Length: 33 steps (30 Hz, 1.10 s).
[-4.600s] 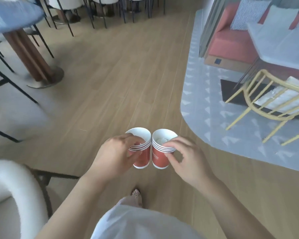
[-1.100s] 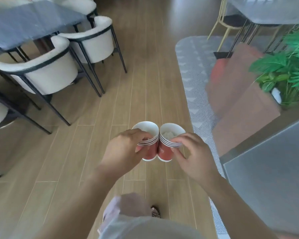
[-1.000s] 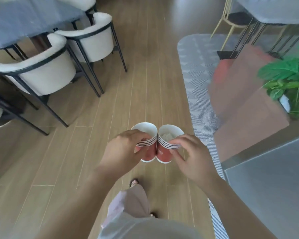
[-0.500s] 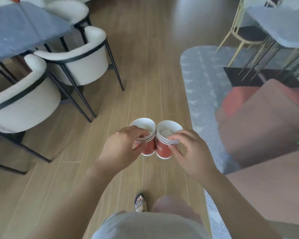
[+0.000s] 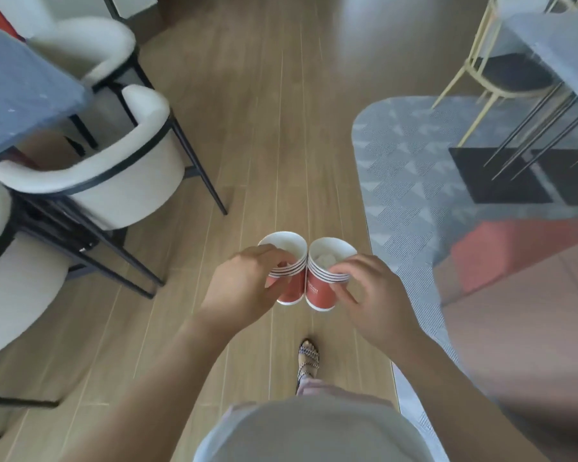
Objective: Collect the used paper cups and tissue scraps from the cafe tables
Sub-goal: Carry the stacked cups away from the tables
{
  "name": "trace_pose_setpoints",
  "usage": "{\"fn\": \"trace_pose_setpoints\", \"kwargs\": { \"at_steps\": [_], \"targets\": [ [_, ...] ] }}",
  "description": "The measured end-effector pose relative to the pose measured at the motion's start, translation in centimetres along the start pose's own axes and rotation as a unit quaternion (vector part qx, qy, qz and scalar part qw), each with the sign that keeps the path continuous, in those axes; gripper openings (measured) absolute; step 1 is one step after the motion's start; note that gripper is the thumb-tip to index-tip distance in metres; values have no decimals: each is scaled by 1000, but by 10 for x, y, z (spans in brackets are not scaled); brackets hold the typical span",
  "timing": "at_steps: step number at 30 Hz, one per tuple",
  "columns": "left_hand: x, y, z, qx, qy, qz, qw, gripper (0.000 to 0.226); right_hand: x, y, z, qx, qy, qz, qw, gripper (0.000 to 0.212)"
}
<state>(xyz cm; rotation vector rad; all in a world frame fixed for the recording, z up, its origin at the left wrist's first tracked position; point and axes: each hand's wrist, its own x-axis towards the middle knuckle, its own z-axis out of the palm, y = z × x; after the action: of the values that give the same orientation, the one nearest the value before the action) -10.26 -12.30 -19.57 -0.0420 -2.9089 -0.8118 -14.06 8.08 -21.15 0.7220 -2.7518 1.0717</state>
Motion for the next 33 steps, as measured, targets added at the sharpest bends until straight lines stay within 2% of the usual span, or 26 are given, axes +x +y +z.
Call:
{"fn": "trace_pose_setpoints", "kwargs": {
  "at_steps": [10,17,26,33],
  "targets": [
    [248,-29,-1,-24,15,8,1000,24,236,87,-14,-22,8,-4,1000,21],
    [428,-105,6,-15,38,5,999,23,424,141,26,-20,8,-14,1000,21],
    [675,-179,-31,13,59,-5,998,23,680,187,45,-16,5,-34,999,19],
    [835,-252,-36,29,45,-27,998,22,846,234,95,26,-6,-29,999,21]
  ]
}}
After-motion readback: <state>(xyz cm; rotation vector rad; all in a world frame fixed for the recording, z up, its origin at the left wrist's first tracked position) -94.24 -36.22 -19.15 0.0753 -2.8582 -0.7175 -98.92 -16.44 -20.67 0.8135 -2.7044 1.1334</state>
